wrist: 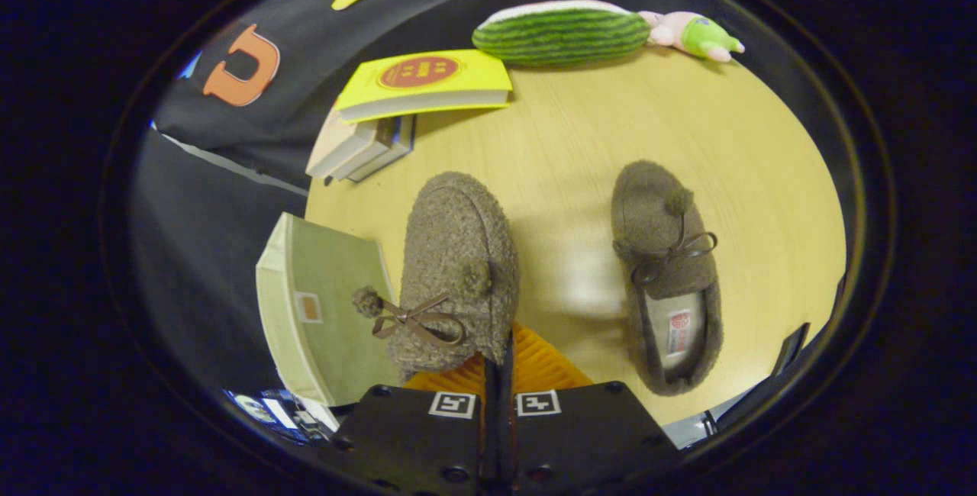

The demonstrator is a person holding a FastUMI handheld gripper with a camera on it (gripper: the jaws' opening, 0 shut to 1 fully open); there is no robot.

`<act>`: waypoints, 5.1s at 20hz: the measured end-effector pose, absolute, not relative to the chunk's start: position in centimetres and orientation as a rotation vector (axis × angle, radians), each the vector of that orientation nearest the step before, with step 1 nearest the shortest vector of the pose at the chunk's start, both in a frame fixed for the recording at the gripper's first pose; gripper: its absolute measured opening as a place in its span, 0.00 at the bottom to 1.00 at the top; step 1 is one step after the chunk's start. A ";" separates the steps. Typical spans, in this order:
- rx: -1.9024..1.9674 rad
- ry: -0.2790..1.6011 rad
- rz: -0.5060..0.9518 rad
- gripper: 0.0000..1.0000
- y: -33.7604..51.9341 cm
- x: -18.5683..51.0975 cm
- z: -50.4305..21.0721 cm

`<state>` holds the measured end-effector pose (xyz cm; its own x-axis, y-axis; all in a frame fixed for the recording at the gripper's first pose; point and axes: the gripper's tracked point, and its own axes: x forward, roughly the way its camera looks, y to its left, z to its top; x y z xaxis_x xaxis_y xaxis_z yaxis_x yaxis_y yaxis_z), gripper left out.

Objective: Open the storage box then place both shoes into the box .Put the left shoe in first, then the right shoe, with the right side of both shoes facing outward in a uniform manner.

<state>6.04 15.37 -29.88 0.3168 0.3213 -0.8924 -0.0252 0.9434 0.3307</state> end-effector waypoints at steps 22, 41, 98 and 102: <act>-0.083 1.360 0.401 0.06 46.0 -1.1 -31.4; -0.124 1.343 0.470 0.81 45.1 -2.4 -30.0; 0.176 1.470 0.183 0.06 3.1 5.9 -34.6; 0.191 1.436 0.249 0.06 8.6 4.6 -29.4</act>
